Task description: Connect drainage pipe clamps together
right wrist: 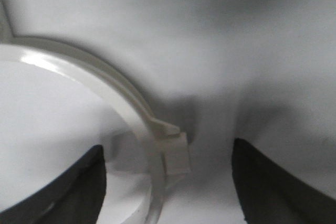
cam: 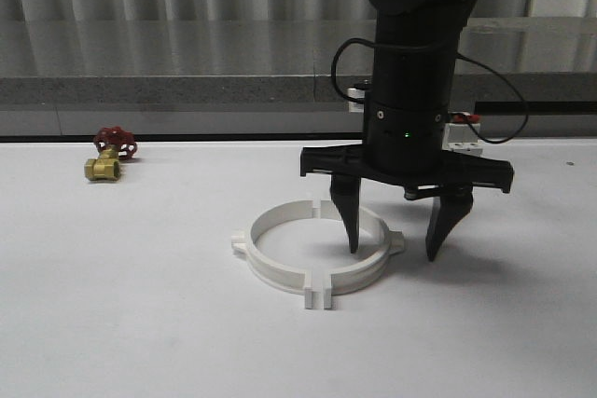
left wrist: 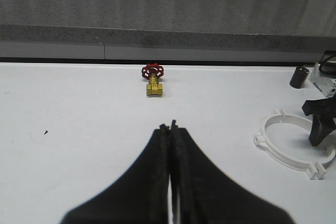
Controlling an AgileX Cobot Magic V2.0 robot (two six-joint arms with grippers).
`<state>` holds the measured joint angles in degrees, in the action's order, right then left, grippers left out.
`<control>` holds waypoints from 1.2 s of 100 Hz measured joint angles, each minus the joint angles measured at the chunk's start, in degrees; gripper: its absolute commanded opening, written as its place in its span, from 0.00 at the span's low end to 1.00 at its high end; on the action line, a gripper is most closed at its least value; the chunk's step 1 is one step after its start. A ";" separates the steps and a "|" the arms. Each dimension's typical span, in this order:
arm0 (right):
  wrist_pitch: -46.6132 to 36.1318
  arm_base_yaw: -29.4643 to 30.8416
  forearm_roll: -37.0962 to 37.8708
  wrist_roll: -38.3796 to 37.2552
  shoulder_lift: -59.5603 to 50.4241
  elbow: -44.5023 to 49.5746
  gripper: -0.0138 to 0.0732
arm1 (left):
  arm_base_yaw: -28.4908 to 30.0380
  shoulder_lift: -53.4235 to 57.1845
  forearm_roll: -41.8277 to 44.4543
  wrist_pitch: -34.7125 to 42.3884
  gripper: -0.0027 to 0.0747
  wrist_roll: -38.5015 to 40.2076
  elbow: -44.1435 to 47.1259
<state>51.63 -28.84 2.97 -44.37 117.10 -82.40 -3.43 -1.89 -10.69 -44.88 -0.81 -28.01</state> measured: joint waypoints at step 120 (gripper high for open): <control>-10.52 25.50 1.73 37.92 -46.38 29.08 0.08 | 0.00 0.00 0.00 0.00 0.01 0.00 0.00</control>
<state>41.11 -3.34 4.70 -6.45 70.71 -53.32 -3.43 -1.89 -10.69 -44.88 -0.81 -28.01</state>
